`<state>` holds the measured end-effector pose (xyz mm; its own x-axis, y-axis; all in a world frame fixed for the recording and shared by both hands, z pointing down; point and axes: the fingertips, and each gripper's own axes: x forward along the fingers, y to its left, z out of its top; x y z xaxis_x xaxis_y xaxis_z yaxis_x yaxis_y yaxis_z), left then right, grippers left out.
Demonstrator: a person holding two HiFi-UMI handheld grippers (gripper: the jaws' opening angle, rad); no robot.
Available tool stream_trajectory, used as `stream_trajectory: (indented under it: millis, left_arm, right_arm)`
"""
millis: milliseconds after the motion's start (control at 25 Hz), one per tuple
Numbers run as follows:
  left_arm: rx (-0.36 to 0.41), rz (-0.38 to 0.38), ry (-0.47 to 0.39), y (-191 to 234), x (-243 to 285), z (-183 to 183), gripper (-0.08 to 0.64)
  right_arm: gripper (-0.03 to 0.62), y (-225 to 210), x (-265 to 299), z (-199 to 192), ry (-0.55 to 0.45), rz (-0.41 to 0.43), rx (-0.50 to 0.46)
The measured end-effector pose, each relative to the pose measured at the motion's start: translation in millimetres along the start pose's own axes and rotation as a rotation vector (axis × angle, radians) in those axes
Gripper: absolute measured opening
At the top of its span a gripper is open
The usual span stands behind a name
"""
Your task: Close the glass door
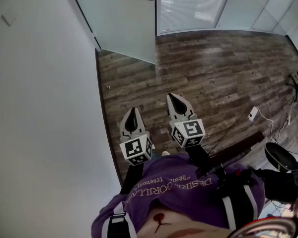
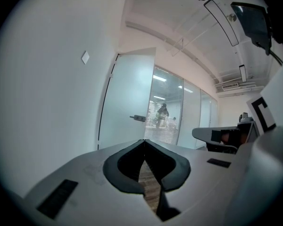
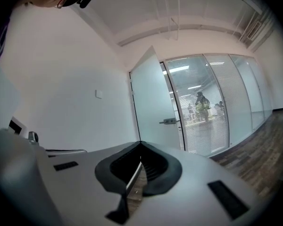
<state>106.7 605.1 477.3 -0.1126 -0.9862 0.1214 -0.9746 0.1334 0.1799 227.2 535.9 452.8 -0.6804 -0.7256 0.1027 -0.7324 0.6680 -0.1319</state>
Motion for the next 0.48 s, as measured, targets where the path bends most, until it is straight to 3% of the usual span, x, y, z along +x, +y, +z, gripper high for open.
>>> stream_trajectory:
  millis: [480]
  left_arm:
    - [0.005, -0.033, 0.002, 54.4, 40.9, 8.9, 0.002]
  right_arm:
    - [-0.011, 18.3, 60.6, -1.6, -0.01, -0.049, -0.006]
